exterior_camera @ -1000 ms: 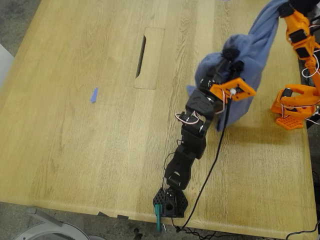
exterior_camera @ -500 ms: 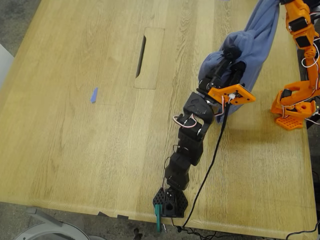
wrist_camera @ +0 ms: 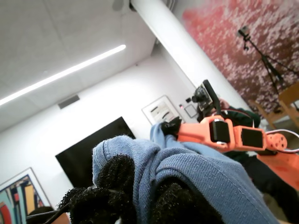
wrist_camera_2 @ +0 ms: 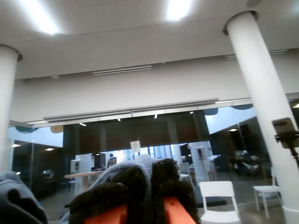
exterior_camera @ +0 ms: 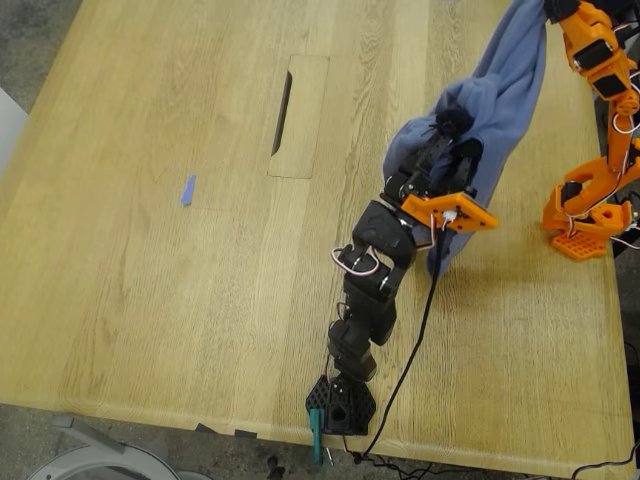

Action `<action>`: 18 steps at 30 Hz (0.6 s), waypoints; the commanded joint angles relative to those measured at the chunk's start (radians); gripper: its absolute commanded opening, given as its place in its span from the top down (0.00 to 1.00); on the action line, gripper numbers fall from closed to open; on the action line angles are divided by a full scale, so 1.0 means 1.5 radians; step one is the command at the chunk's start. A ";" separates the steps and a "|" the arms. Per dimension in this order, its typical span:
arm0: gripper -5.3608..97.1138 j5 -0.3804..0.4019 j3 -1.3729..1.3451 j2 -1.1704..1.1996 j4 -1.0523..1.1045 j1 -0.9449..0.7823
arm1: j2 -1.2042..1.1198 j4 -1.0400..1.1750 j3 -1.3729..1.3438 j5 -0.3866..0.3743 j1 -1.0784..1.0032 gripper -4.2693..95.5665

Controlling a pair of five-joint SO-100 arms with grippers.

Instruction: Fold a T-shirt

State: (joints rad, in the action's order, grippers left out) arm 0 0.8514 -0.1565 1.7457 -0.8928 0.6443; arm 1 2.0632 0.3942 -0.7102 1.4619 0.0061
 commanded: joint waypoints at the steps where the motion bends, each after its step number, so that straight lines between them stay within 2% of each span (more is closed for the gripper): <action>1: 0.95 0.019 0.000 0.086 0.036 0.007 | -0.001 0.008 0.039 0.003 0.013 0.96; 8: 0.95 0.037 -0.036 0.147 -0.040 0.036 | -0.001 0.044 0.070 0.003 0.060 0.96; 14: 0.95 0.088 -0.044 0.188 -0.110 0.025 | 0.000 0.085 0.098 0.007 0.093 0.96; 18: 0.95 0.084 -0.064 0.221 -0.172 0.045 | 0.017 0.128 0.122 0.006 0.091 0.96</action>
State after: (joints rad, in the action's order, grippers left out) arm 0 0.9649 -0.2562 1.9589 -1.1305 0.6918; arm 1 2.0571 0.5737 -0.5875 1.4665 0.1411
